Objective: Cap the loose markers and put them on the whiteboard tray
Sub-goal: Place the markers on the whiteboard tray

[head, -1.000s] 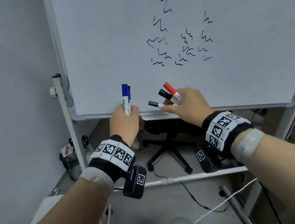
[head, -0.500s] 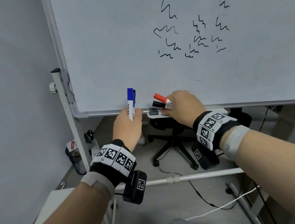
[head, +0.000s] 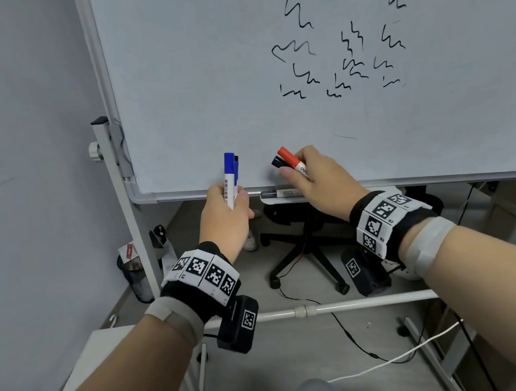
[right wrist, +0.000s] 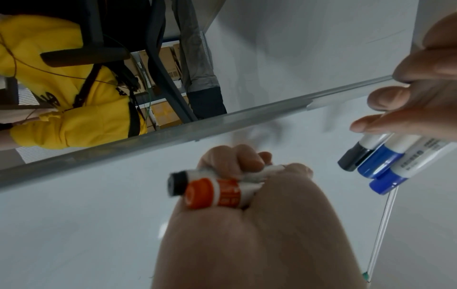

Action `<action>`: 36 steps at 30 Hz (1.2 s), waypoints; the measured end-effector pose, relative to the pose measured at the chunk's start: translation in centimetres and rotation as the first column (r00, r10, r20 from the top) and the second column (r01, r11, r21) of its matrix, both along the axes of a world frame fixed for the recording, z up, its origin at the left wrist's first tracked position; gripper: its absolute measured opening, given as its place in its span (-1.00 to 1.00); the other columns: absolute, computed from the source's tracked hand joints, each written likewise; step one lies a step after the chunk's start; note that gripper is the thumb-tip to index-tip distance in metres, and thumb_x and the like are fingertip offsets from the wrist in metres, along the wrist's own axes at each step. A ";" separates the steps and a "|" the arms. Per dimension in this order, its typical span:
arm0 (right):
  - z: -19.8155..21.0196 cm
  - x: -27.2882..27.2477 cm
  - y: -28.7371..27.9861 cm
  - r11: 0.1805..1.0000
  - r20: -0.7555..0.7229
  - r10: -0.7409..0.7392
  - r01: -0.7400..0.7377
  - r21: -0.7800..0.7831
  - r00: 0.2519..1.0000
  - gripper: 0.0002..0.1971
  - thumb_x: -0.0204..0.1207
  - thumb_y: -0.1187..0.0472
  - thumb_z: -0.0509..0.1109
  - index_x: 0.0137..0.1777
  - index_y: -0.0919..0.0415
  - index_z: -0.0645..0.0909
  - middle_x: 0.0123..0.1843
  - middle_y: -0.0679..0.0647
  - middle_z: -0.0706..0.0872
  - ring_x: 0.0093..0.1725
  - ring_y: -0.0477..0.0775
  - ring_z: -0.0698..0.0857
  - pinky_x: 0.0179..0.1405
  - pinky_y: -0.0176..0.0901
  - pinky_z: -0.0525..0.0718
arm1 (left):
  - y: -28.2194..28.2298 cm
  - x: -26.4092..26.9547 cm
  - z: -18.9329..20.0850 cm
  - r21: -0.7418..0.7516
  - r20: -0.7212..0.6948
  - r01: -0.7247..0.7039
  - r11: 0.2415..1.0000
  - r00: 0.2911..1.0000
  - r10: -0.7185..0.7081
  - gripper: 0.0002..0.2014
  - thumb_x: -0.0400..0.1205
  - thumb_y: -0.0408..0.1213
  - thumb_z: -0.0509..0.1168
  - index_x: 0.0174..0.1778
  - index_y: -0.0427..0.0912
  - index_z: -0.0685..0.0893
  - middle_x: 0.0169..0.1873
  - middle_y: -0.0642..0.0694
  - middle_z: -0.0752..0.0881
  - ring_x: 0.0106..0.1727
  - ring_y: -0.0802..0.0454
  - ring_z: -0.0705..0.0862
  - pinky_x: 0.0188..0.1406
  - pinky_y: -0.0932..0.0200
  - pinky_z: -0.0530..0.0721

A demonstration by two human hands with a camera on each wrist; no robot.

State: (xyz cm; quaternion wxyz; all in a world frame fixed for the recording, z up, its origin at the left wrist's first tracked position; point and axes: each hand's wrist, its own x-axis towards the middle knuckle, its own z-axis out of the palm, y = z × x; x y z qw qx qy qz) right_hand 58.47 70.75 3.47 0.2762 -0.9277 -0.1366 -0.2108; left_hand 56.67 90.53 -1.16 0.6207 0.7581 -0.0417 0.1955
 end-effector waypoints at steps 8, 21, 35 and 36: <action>-0.7 0.2 -0.9 0.989 0.037 0.098 -0.093 -0.114 0.994 -0.64 0.57 -0.28 0.40 0.03 0.02 0.67 -0.03 0.02 0.76 0.01 0.12 0.71 0.06 0.16 0.70 | -0.2 -0.1 -0.5 -0.005 -0.027 -0.005 1.000 1.000 0.005 -0.82 0.79 -0.12 0.22 0.22 -0.10 0.56 -0.29 -0.08 0.74 -0.56 0.24 0.58 -0.53 0.23 0.55; -2.7 1.3 0.8 0.944 0.194 0.053 0.014 -0.329 0.979 -0.67 0.66 -0.21 0.34 -0.01 0.07 0.57 0.01 -0.01 0.58 0.04 0.09 0.41 0.00 0.00 0.34 | 0.3 0.1 -1.0 -0.019 -0.044 0.020 1.000 0.999 -0.020 -0.82 0.81 -0.11 0.21 0.23 -0.11 0.56 -0.34 -0.07 0.72 -0.47 0.06 0.56 -0.51 0.15 0.58; -1.7 0.6 -0.3 0.994 0.258 0.064 -0.039 -0.100 0.964 -0.66 0.73 -0.12 0.11 0.17 0.09 0.58 -0.11 0.00 0.67 -0.09 0.16 0.62 -0.05 0.02 0.48 | -0.2 0.6 -1.4 -0.018 -0.038 0.035 0.999 0.999 -0.036 -0.87 0.80 -0.16 0.22 0.17 -0.11 0.57 -0.36 -0.05 0.71 -0.43 0.02 0.57 -0.42 0.05 0.60; -1.2 0.4 -0.5 0.999 0.255 0.038 -0.030 -0.038 0.966 -0.70 0.77 -0.12 0.13 0.16 0.10 0.53 -0.25 -0.04 0.63 -0.23 0.12 0.60 -0.16 -0.01 0.47 | -0.3 0.6 -1.4 -0.020 -0.038 0.034 0.999 0.999 -0.035 -0.86 0.80 -0.16 0.22 0.18 -0.12 0.57 -0.35 -0.05 0.71 -0.43 0.03 0.57 -0.42 0.05 0.60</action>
